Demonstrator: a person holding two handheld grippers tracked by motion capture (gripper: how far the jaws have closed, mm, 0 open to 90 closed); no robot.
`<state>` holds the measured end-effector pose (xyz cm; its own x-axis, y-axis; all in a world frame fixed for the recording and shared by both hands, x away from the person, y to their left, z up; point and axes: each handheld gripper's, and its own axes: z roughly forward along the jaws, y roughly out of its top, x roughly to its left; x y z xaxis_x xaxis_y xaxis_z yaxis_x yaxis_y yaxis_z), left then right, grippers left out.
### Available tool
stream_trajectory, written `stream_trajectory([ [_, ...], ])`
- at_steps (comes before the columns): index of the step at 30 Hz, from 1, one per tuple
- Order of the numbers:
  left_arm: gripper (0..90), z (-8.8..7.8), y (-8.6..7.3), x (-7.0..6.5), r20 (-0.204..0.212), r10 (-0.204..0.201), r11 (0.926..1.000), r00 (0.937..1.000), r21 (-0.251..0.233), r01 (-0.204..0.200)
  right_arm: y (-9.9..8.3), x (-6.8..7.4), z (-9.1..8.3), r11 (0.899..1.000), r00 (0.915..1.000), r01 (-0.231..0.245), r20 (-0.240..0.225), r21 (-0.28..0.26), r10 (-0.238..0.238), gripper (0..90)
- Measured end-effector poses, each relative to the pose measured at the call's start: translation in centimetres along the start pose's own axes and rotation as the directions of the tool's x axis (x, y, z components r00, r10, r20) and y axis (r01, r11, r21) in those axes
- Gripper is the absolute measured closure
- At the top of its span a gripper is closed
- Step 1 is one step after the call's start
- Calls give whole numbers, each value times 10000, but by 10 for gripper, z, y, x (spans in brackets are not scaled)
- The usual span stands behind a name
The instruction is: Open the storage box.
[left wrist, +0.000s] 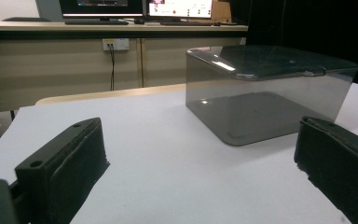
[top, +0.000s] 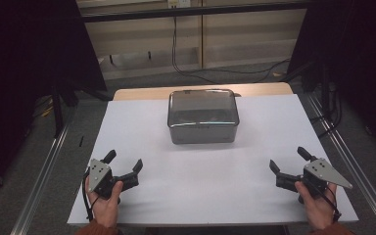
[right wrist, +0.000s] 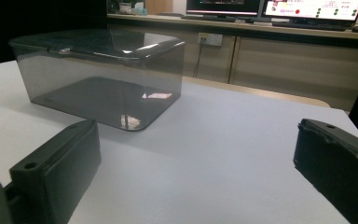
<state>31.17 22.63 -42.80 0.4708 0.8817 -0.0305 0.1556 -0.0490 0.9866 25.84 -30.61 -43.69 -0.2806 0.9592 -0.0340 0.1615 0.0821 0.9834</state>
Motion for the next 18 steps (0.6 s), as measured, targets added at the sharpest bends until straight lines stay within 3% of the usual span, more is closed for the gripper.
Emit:
stream_trajectory([
  [7,17,2,0,-1,95,-16,10000,10000,75,15,0,1,1,10000,9997,-71,-233,61,73,1],
  [10,16,1,0,0,125,-374,9991,9992,-175,376,0,5,2,9999,9980,-162,-612,-34,159,0],
  [18,16,2,-1,-3,455,-304,9995,9985,118,299,0,13,7,9999,9952,82,-973,64,-76,0],
])
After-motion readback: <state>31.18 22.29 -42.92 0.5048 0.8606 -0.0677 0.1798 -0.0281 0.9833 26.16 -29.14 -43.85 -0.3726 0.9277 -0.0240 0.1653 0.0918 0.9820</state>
